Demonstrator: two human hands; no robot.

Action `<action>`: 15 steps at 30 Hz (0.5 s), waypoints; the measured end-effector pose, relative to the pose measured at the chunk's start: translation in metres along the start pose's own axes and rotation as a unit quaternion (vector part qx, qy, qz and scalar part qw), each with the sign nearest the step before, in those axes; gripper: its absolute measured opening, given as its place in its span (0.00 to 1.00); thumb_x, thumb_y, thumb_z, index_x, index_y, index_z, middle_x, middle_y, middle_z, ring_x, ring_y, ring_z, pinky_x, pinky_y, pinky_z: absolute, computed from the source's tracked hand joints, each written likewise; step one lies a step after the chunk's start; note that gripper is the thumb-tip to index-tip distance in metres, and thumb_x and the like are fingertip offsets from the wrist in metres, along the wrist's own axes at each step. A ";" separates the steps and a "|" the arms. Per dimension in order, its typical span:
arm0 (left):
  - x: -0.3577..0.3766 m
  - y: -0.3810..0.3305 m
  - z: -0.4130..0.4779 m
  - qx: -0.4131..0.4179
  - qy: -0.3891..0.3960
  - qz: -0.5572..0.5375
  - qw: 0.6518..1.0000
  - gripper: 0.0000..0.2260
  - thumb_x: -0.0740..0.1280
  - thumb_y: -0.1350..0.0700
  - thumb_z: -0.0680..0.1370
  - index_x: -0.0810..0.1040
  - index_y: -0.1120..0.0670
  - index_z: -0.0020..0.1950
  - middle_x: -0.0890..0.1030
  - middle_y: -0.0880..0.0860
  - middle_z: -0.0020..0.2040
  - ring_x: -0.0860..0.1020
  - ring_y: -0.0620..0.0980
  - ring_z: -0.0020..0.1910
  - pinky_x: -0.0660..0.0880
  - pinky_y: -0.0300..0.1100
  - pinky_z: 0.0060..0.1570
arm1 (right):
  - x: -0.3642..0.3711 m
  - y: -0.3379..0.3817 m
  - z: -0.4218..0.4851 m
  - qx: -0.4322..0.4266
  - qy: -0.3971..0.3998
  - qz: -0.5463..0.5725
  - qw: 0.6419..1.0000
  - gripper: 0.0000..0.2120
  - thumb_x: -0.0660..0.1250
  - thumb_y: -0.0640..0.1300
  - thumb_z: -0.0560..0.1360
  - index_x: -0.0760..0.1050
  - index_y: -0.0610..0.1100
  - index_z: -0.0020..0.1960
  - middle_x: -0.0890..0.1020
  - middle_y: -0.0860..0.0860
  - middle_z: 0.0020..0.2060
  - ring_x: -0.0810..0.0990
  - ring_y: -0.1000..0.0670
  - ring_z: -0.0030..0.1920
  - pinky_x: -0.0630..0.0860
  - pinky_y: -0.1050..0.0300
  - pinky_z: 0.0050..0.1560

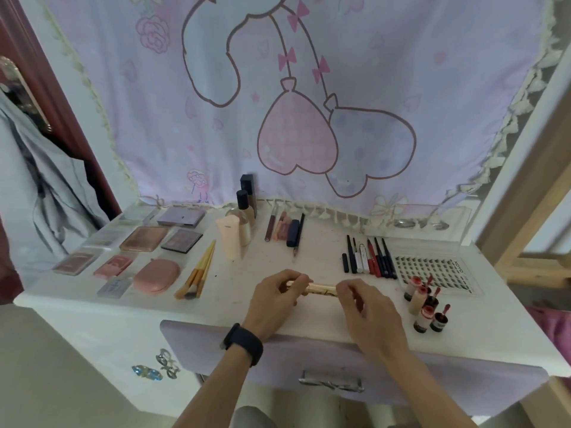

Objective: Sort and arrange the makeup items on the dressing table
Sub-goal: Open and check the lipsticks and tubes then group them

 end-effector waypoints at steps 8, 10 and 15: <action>-0.010 0.004 -0.003 -0.016 -0.119 0.077 0.990 0.22 0.60 0.47 0.81 0.72 0.58 0.30 0.73 0.55 0.27 0.65 0.44 0.25 0.63 0.41 0.29 | 0.031 0.014 0.003 0.004 0.041 -0.036 0.999 0.29 0.44 0.67 0.79 0.70 0.50 0.34 0.74 0.53 0.27 0.71 0.53 0.29 0.64 0.62 0.31; -0.008 0.008 0.000 -0.045 -0.101 0.085 0.990 0.22 0.58 0.45 0.75 0.71 0.60 0.29 0.71 0.56 0.25 0.64 0.46 0.25 0.62 0.44 0.30 | 0.026 0.016 0.002 -0.006 0.002 -0.019 1.000 0.28 0.47 0.65 0.81 0.66 0.49 0.31 0.69 0.53 0.23 0.67 0.52 0.25 0.62 0.63 0.28; 0.006 0.014 0.012 -0.106 -0.016 0.129 0.986 0.18 0.59 0.44 0.71 0.69 0.54 0.25 0.68 0.49 0.24 0.62 0.48 0.25 0.62 0.43 0.31 | 0.000 0.039 -0.014 -0.131 -0.141 -0.067 0.979 0.24 0.56 0.52 0.83 0.68 0.46 0.30 0.67 0.54 0.22 0.59 0.55 0.24 0.56 0.71 0.28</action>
Point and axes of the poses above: each hand's wrist, its own z-axis towards the middle knuckle, its own x-axis out of the palm, y = z × x, the point moved 9 cm from there along z, towards the middle knuckle
